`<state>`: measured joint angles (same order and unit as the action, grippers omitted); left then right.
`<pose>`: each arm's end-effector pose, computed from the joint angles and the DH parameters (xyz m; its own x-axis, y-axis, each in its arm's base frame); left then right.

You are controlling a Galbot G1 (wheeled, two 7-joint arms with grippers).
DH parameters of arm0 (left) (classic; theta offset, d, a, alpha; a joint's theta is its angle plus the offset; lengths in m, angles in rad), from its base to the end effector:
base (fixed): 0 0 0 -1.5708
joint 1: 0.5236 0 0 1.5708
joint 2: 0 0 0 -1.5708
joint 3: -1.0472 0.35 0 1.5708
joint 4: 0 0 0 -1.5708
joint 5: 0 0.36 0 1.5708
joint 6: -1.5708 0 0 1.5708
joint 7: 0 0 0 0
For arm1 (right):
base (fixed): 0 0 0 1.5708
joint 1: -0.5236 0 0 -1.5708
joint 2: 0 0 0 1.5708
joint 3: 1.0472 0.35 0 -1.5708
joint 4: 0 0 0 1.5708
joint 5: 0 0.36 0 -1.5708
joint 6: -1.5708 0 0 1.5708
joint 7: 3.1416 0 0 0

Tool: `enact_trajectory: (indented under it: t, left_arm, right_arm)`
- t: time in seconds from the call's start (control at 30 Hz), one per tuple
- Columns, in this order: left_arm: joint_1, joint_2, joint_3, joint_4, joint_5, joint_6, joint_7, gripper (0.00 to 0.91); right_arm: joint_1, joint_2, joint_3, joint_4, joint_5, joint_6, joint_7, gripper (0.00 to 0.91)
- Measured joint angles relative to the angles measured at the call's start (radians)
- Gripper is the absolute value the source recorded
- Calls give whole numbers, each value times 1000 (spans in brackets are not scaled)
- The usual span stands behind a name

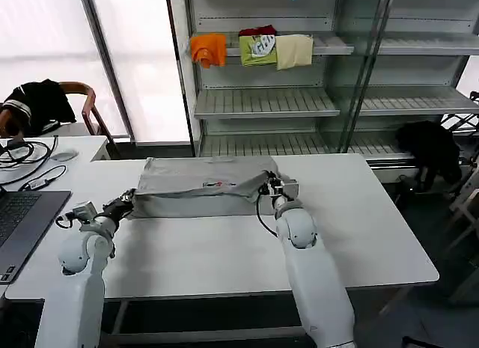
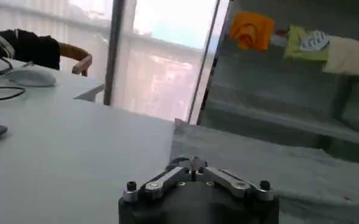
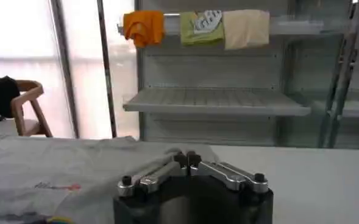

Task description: Fold and organize the clothes.

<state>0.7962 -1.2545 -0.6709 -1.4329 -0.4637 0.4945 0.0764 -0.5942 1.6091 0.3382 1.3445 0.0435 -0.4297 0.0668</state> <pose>0.4319 0.1740 -0.2644 -0.9531 -0.0081 0.3026 -0.0766 0.9735 -0.2154 0.4973 0.0811 -0.2339 -0.9719 -0.1212 0.2018 -0.1274 0.9917 -0.0180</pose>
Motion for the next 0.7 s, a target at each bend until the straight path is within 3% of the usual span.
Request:
enact_trajectory:
  t: [0.33, 0.7]
  left_arm:
    - [-9, 5, 7, 7, 26, -13, 4, 907]
    - [34, 25, 18, -24, 89, 33, 5, 907]
  right_arm:
    - [52, 0, 5, -66, -10, 59, 39, 907]
    - [-98, -3, 1, 128, -22, -65, 4, 907]
